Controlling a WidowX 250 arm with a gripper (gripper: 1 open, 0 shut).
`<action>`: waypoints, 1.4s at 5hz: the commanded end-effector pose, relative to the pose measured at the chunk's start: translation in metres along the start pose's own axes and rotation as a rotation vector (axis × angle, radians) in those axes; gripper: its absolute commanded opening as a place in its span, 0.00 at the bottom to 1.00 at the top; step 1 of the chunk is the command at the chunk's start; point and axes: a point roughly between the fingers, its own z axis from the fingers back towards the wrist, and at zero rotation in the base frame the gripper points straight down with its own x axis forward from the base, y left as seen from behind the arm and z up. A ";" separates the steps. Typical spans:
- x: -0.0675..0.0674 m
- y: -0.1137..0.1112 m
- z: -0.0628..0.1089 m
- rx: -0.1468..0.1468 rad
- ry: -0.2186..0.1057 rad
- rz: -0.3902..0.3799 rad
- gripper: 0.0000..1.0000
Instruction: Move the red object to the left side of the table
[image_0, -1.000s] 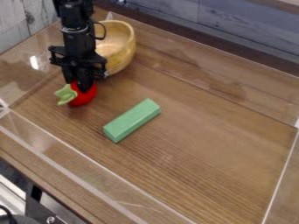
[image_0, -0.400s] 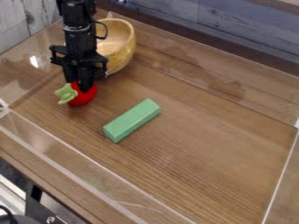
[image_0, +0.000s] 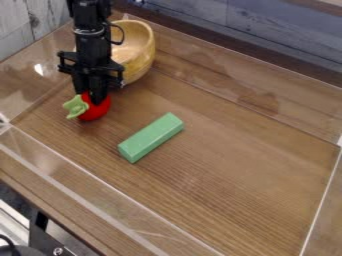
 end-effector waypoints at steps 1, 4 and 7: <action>0.001 0.000 -0.014 0.003 0.035 0.018 0.00; 0.003 0.001 -0.013 0.006 0.059 0.025 0.00; 0.005 0.002 -0.011 0.008 0.079 0.032 0.00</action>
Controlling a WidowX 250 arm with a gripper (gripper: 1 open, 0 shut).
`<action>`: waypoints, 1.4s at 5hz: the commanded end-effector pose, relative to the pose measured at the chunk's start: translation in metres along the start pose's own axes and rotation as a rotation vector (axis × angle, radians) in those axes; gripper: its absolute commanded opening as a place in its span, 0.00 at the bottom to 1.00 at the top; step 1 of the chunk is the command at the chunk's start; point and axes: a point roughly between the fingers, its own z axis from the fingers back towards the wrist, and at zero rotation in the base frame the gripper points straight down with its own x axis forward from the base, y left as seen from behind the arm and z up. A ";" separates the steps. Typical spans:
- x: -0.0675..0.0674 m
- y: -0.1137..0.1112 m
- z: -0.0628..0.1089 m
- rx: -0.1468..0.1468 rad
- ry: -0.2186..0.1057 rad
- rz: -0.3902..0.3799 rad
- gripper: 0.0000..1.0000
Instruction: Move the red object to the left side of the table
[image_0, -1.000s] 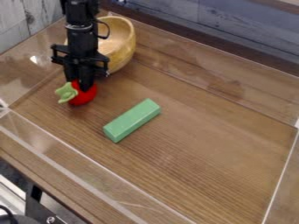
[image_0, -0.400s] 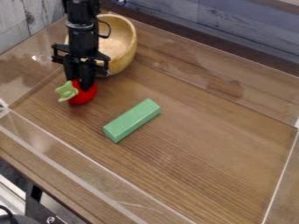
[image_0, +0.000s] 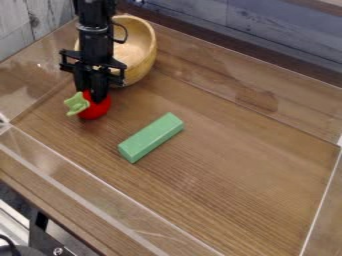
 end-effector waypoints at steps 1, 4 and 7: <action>0.002 0.003 -0.011 0.004 0.021 0.023 0.00; 0.003 0.005 -0.009 0.005 0.041 0.030 0.00; 0.004 0.006 -0.008 0.007 0.062 0.039 0.00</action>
